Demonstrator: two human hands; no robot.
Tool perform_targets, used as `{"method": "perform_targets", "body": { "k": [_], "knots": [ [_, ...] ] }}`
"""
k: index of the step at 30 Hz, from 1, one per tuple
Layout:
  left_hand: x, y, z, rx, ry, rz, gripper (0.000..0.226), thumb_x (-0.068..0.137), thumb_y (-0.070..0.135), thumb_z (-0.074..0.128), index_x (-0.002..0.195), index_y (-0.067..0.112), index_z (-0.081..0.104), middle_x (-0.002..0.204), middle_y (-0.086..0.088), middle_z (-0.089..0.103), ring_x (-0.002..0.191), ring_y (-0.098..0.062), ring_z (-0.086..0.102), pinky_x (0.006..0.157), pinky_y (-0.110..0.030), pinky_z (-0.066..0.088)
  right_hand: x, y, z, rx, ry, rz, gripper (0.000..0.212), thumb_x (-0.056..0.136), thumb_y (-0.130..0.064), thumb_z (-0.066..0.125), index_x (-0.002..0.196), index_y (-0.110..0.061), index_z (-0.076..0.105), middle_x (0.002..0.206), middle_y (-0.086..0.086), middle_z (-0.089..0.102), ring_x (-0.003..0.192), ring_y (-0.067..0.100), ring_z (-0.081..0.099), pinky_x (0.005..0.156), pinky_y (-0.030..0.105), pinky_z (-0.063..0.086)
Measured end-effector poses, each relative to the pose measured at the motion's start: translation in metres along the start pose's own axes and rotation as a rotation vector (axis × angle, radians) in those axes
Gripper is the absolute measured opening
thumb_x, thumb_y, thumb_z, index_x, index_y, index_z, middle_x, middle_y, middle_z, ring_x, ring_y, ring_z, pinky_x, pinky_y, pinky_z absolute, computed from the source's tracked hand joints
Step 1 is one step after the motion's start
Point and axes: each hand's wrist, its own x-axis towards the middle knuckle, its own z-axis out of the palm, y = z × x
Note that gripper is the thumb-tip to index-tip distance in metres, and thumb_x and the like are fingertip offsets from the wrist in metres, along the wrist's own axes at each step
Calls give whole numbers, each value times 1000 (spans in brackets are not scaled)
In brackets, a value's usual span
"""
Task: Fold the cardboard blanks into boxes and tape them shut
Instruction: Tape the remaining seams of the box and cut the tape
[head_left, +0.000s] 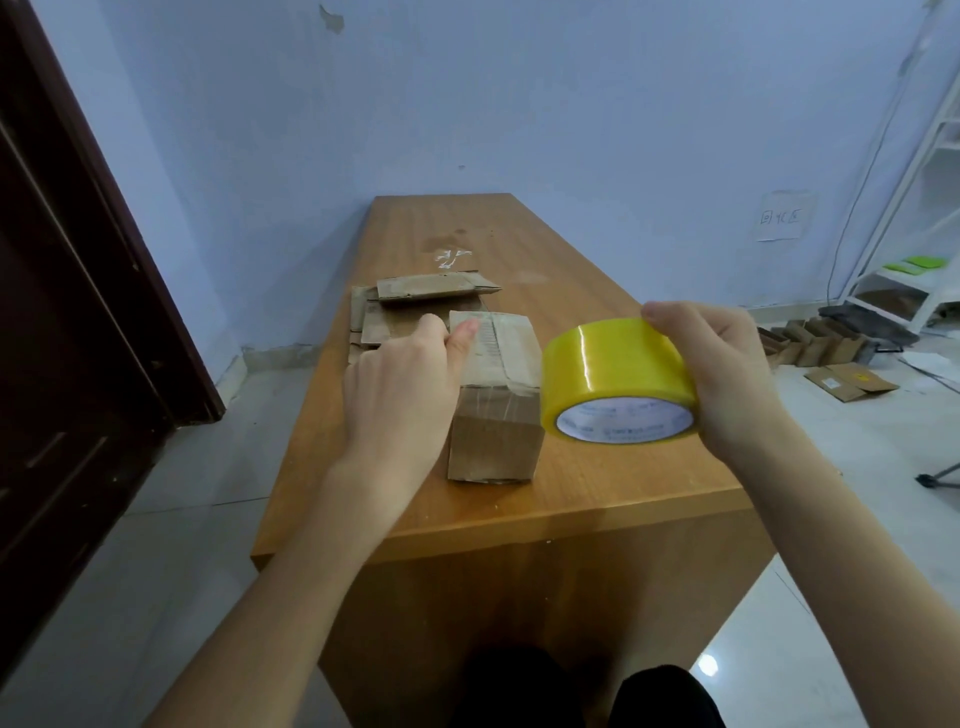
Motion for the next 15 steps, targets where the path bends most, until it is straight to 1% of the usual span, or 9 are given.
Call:
{"method": "perform_targets", "body": {
  "k": [2, 3, 5, 6, 7, 9, 11, 13, 15],
  "knots": [
    [0, -1, 0, 21, 11, 4, 43, 99, 46, 26, 78, 14, 48, 58, 4, 46, 56, -20, 53, 54, -35, 43, 4, -4, -1, -34, -2, 12, 45, 75, -31, 56, 48, -23, 21, 44, -12, 17, 43, 7, 17, 41, 17, 19],
    [2, -4, -4, 27, 26, -15, 45, 99, 46, 26, 77, 14, 47, 58, 2, 46, 55, -21, 52, 53, -36, 42, 6, -5, -3, -89, -19, -5, 42, 76, -29, 54, 50, -22, 21, 45, -11, 16, 43, 7, 17, 41, 17, 18],
    [6, -15, -16, 11, 76, -73, 45, 100, 44, 27, 70, 14, 42, 56, 0, 43, 51, -16, 45, 47, -32, 32, 6, -7, -12, -391, -80, -78, 39, 76, -28, 52, 52, -14, 25, 49, -6, 17, 46, 8, 18, 43, 20, 15],
    [8, -21, -23, -8, 87, -70, 45, 100, 44, 29, 67, 15, 40, 55, 0, 43, 50, -14, 43, 47, -30, 29, 7, -5, -17, -504, -112, -96, 41, 77, -29, 53, 52, -9, 27, 51, -1, 18, 47, 9, 20, 45, 21, 14],
    [11, -25, -27, -31, 71, -44, 46, 99, 44, 31, 65, 15, 41, 54, -1, 45, 50, -15, 45, 48, -30, 32, 7, -2, -21, -554, -135, -84, 46, 78, -30, 56, 53, -3, 29, 53, 3, 20, 48, 11, 21, 45, 22, 15],
    [13, -30, -31, -134, -10, -42, 48, 98, 46, 34, 64, 14, 45, 51, -2, 51, 50, -18, 51, 53, -32, 39, 11, 1, -26, -632, -203, -31, 54, 86, -32, 64, 56, 0, 33, 55, 5, 22, 49, 10, 23, 48, 24, 17],
    [16, -34, -30, -334, -139, -167, 48, 95, 49, 36, 67, 13, 53, 45, -3, 55, 46, -19, 56, 54, -29, 43, 19, 2, -25, -698, -252, 12, 56, 89, -38, 61, 57, 1, 36, 57, 6, 23, 49, 11, 24, 52, 29, 18],
    [18, -38, -27, -552, -288, -332, 49, 92, 52, 39, 77, 11, 61, 47, -4, 61, 48, -19, 63, 46, -27, 45, 28, 4, -27, -760, -284, 32, 59, 89, -44, 58, 58, 3, 37, 58, 8, 24, 50, 14, 24, 53, 30, 17],
    [19, -41, -23, -605, -378, -398, 47, 88, 53, 46, 83, 9, 63, 50, -3, 64, 52, -16, 65, 42, -23, 46, 36, 7, -28, -808, -301, 41, 57, 86, -45, 59, 55, -4, 35, 57, 7, 22, 51, 15, 22, 54, 30, 17]
  ]
}}
